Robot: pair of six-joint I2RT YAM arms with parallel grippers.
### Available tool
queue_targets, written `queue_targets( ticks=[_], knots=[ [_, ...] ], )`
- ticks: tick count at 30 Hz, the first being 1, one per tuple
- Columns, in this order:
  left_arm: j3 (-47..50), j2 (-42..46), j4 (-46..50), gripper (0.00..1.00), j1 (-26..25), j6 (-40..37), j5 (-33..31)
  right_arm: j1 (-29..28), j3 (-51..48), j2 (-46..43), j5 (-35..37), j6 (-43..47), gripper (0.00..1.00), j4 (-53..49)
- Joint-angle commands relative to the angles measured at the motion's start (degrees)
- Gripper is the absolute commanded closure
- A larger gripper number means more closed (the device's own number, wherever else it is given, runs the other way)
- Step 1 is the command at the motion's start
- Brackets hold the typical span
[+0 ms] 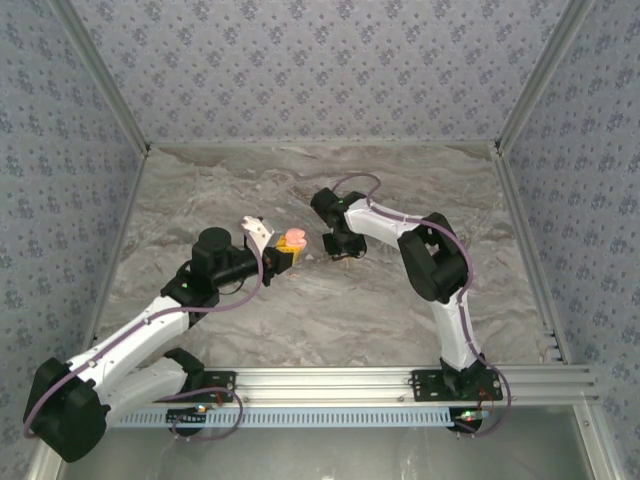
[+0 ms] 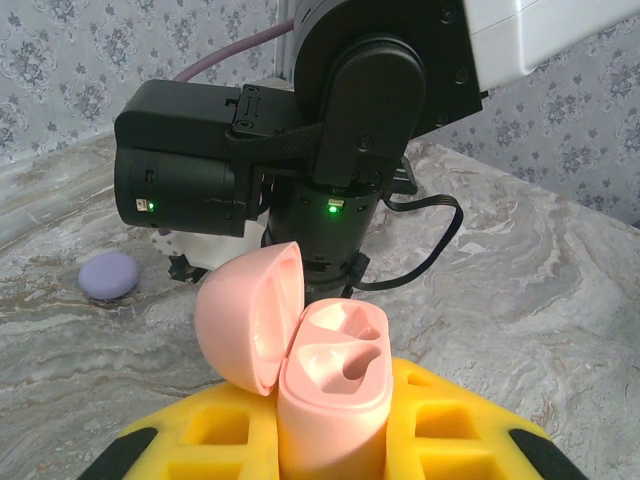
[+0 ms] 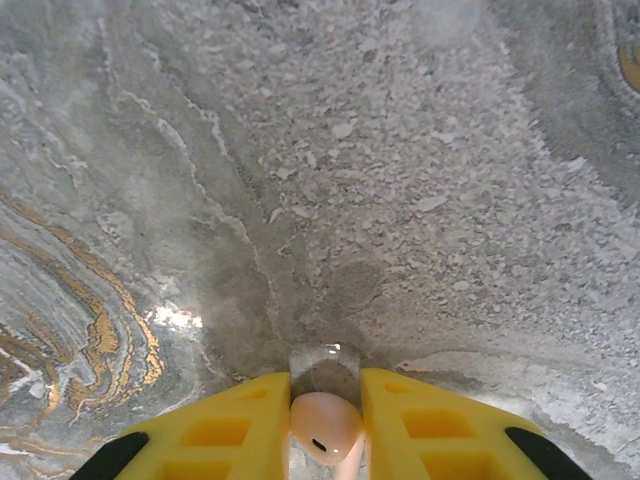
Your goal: Insert wireless bluetooth earbuds into charging case
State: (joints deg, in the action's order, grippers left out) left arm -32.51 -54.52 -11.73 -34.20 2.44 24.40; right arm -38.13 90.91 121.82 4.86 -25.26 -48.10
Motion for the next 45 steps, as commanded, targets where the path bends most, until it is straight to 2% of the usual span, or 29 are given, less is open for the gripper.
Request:
queue_targets(
  ticks=[1,11,20,30,45],
  knots=[
    [-0.97,0.66,-1.17,0.84,-0.44,-0.21,0.34,0.42,-0.68,0.65,0.12,-0.22,0.77,-0.93],
    [-1.02,-2.98,-4.20,0.84,-0.78,2.27,-0.81,2.64,-6.14,-4.74,-3.53,1.50,0.77,4.61],
    [-1.76,-12.51,-11.16,0.84,-1.06,8.21,-5.80,5.55,-13.73,-11.43,-9.89,3.48,0.78,12.27],
    [-2.02,-21.41,-19.32,0.84,-1.52,12.56,-6.89,8.33,-21.76,-20.72,-16.11,3.47,0.78,21.98],
    [-1.42,-27.27,-25.62,0.84,-2.77,13.32,-7.12,9.31,-25.00,-29.56,-18.99,4.93,0.78,25.07]
  ],
)
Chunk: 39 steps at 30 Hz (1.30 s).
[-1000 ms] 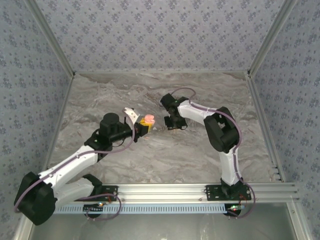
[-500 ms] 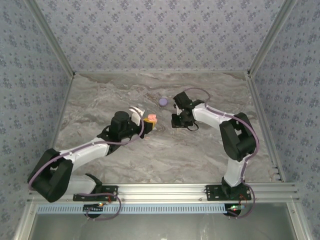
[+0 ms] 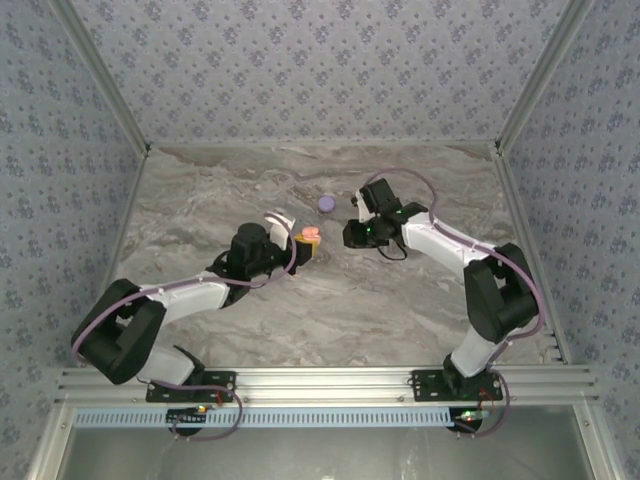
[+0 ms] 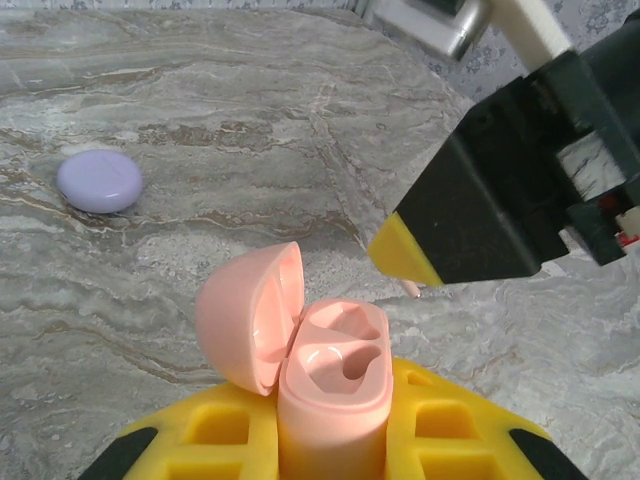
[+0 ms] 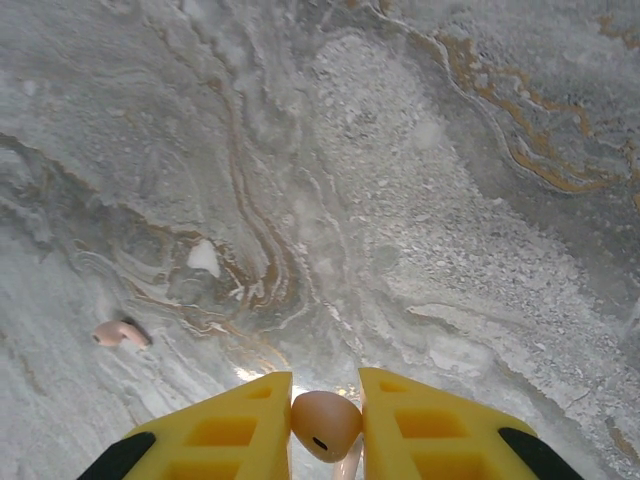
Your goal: Insert wireless bluetooth earbuds into charging case
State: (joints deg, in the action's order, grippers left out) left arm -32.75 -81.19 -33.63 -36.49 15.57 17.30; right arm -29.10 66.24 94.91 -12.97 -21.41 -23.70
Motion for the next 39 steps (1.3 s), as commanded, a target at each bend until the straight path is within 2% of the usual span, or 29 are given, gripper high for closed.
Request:
queue_targets(
  ticks=[1,12,23,28,39],
  knots=[
    [-1.11,-0.88,-4.05,0.84,-0.54,0.07,0.01,0.27,-0.24,-3.08,-1.28,1.28,0.78,0.48],
    [0.16,-1.97,-8.25,0.84,-1.50,-0.95,0.80,0.29,1.56,-7.01,-2.34,3.22,0.78,-1.04],
    [2.25,-2.33,-14.19,0.84,-1.92,-1.42,1.26,-0.05,7.81,-9.08,-5.57,3.81,0.77,-1.05],
    [2.69,-2.31,-18.14,0.84,-1.92,0.66,0.80,-1.26,8.02,-10.53,-5.66,3.68,0.76,1.61],
    [0.38,-1.86,-19.36,0.84,-3.43,5.36,-0.37,-4.95,9.60,-12.17,-2.69,5.27,0.76,3.06]
  ],
)
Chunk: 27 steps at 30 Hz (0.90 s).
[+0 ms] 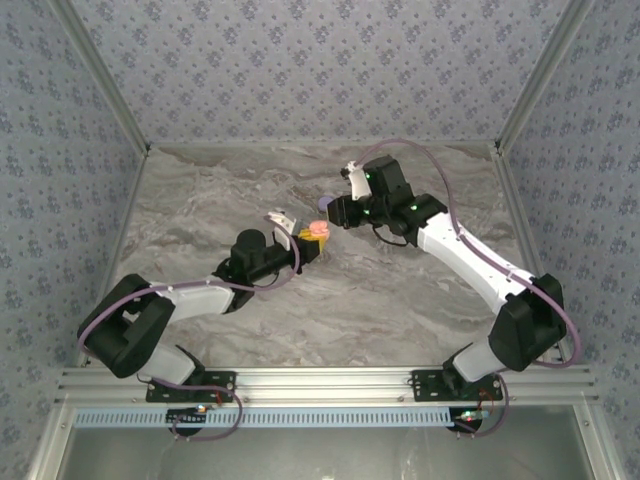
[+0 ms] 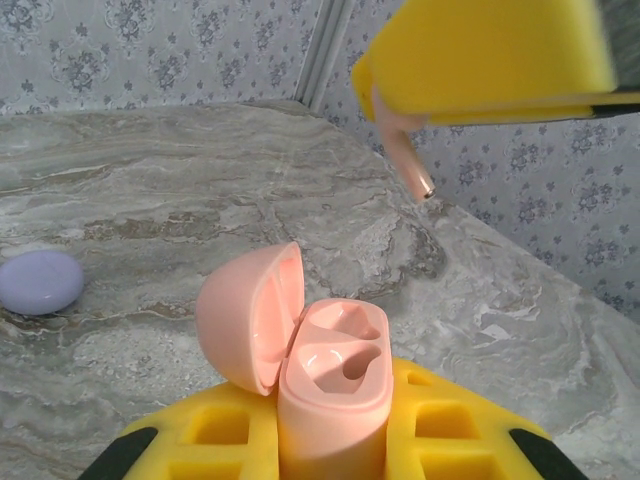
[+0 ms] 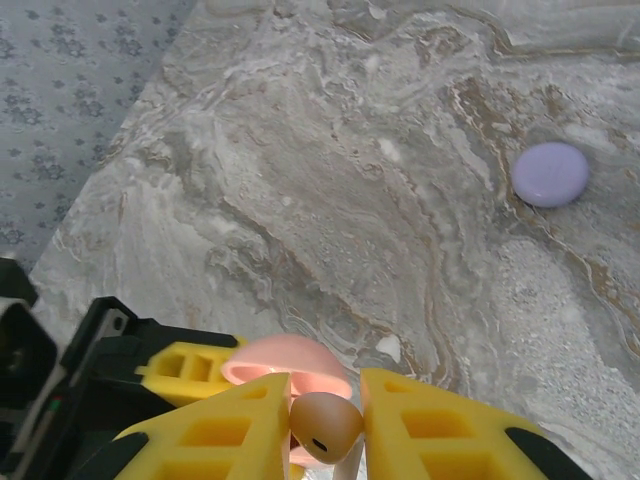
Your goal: Insert wireless bluetooth earbuds into charging case
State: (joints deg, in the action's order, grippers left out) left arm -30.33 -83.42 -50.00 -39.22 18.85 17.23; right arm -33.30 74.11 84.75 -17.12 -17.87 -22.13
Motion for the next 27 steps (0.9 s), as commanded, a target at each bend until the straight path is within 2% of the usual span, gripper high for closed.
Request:
queue_targets(
  ticks=[1,16,27],
  knots=[
    [-2.31,0.39,-3.08,0.84,-0.87,2.47,-0.49,-1.04,1.64,-2.26,1.70,1.78,0.76,1.81],
    [-2.90,0.30,-8.74,0.84,-1.62,8.38,-1.41,-2.64,0.86,-2.84,2.35,2.29,0.76,4.37],
    [-4.03,0.31,-8.98,0.84,-1.62,9.80,-1.57,-2.94,-0.03,-2.86,1.79,2.24,0.76,5.48]
  ],
)
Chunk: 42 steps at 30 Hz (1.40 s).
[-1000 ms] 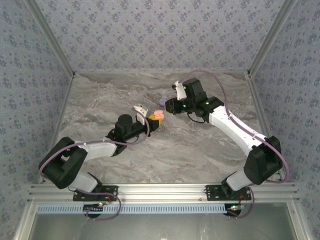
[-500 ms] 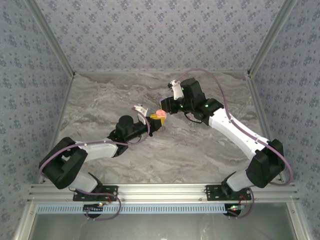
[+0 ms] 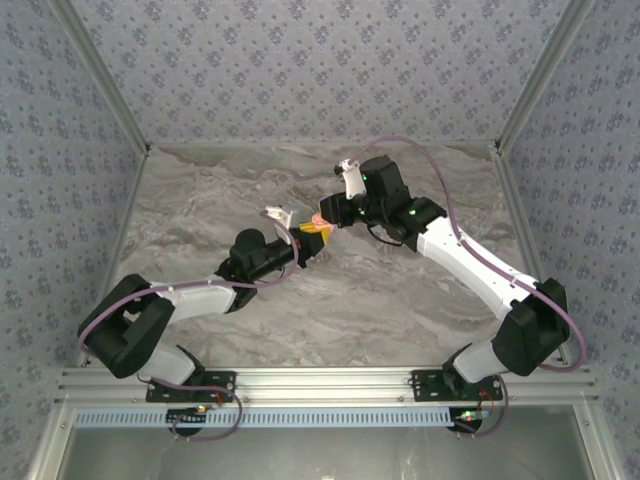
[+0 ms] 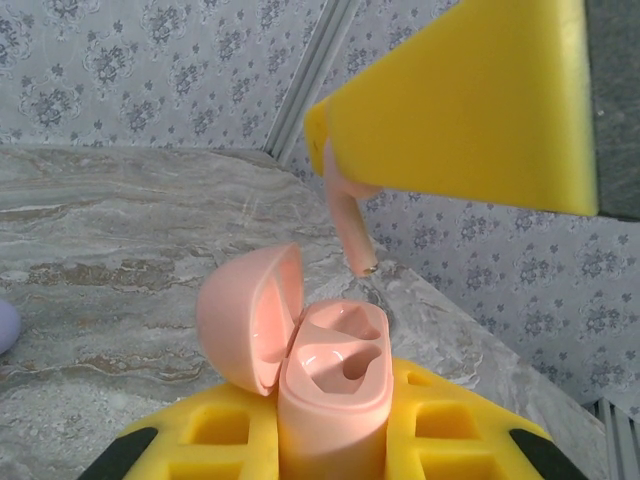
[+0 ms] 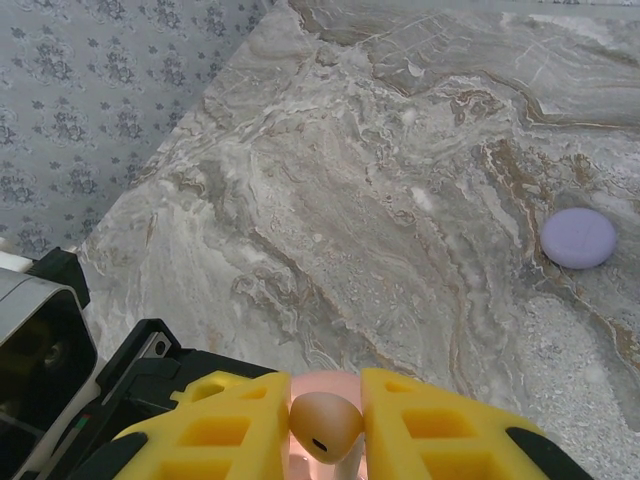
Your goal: Insert wireless bluetooth earbuds into charging case
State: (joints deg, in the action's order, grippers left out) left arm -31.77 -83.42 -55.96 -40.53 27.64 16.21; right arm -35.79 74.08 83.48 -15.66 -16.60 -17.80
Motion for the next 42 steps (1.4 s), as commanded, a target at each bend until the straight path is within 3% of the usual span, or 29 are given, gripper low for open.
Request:
queue_targets(
  ticks=[1,42],
  knots=[
    [-2.65,0.31,-3.01,0.84,-0.33,1.10,-0.73,-0.52,0.00,-1.58,0.25,0.98,0.76,1.15],
    [-3.72,0.73,-1.08,0.85,-0.39,0.93,-1.54,-0.94,-1.01,-1.88,0.97,1.36,0.73,-1.36]
  ],
)
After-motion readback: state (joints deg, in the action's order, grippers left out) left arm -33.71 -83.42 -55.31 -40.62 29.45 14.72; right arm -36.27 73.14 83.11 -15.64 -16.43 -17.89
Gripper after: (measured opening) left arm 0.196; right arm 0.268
